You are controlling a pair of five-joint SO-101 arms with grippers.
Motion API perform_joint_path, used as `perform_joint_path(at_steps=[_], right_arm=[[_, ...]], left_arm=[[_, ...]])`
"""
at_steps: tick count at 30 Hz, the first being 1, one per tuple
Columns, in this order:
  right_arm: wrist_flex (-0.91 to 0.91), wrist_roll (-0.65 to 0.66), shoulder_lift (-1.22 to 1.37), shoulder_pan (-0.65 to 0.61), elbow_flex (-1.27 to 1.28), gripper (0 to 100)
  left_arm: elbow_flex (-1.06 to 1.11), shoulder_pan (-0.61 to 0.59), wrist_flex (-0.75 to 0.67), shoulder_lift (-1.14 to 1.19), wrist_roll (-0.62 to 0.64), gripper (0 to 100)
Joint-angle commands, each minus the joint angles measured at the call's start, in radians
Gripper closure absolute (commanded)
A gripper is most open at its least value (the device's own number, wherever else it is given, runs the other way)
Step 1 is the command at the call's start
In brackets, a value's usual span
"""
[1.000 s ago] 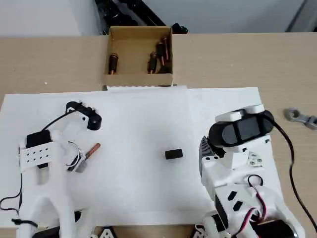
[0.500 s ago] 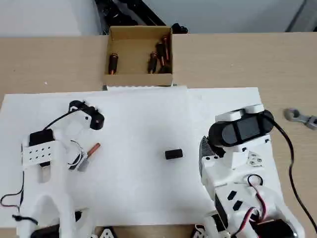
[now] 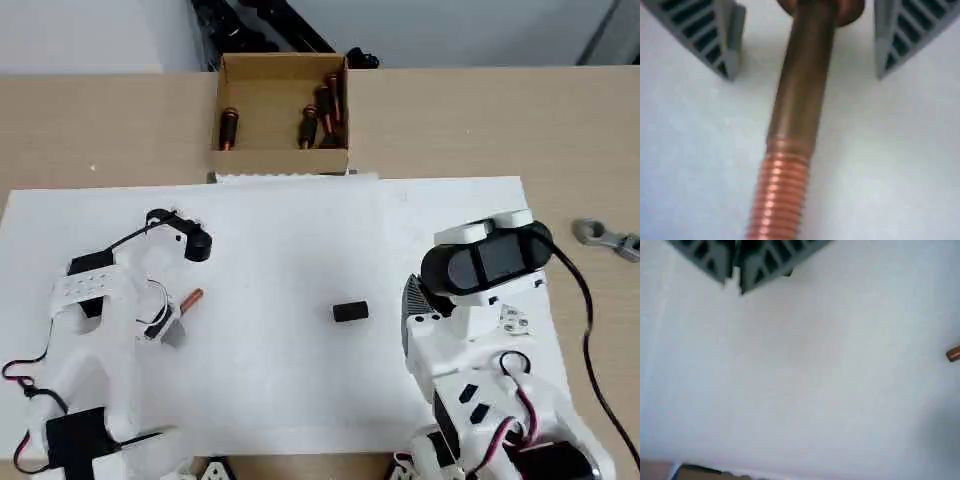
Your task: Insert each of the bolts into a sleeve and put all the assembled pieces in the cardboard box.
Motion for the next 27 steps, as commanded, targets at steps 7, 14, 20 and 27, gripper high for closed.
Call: perform_joint_path(at_steps=[7,14,20,27], right_arm=[[-0.015,0.003,-0.004,0.01,0.04,99.5],[-0.018,0.003,-0.004,0.01,0.041,99.5],[-0.018,0.003,-0.004,0.01,0.041,99.5],[-0.018,0.003,-0.004,0.01,0.043,99.5]], left_arm=[[-0.007,0.002,-0.057,0.063,0.011,99],[-0.008,0.005,-0.044,0.061,0.008,99],[-0.101,0.006,0.069,0.061,-0.025,99],[-0.418,0.006,0.437,0.061,-0.14,99]])
